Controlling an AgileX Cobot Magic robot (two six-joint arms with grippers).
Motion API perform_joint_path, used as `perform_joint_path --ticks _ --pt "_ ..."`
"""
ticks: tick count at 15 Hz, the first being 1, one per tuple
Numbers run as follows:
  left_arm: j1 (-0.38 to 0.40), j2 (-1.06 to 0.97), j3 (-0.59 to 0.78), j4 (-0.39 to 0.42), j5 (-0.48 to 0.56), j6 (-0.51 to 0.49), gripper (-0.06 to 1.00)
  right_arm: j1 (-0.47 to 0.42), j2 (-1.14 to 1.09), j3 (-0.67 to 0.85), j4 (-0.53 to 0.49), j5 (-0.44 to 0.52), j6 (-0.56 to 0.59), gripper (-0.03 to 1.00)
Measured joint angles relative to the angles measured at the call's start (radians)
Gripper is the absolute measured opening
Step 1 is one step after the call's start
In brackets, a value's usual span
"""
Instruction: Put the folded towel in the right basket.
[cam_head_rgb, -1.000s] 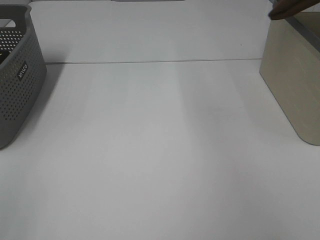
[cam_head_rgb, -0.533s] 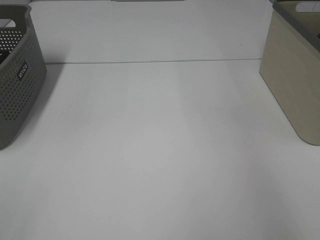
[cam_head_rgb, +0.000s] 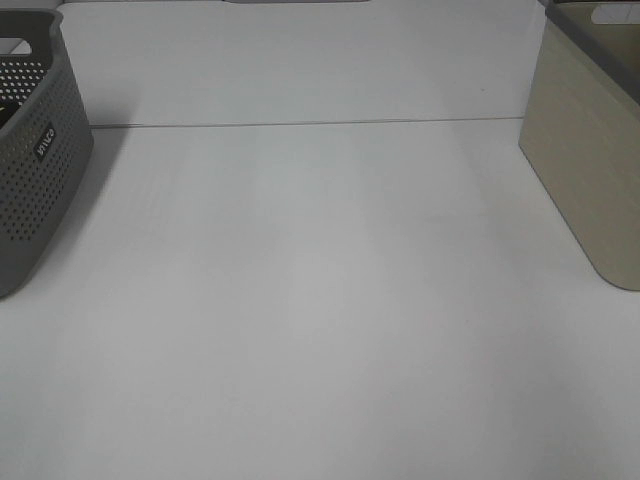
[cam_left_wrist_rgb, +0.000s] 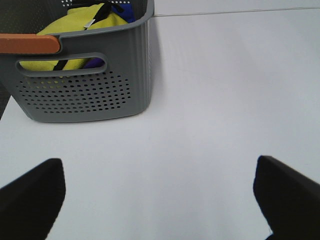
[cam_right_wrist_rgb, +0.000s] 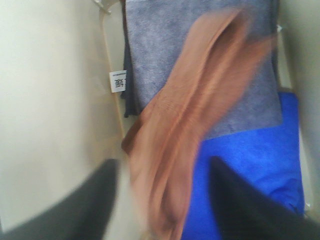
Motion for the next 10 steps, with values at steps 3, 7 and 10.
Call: perform_joint_path --ticks 3,7,10 --pt "0.0 0.0 0.0 0.0 0.0 0.0 0.97 0.004 -0.04 0.0 0.012 -0.002 0.029 0.71" --pt "0.0 0.0 0.0 0.0 0.0 0.0 0.97 0.076 -0.144 0.0 0.077 -0.002 0.038 0.71" --pt "0.0 0.0 0.0 0.0 0.0 0.0 0.97 0.188 -0.206 0.0 0.062 -0.001 0.045 0.71"
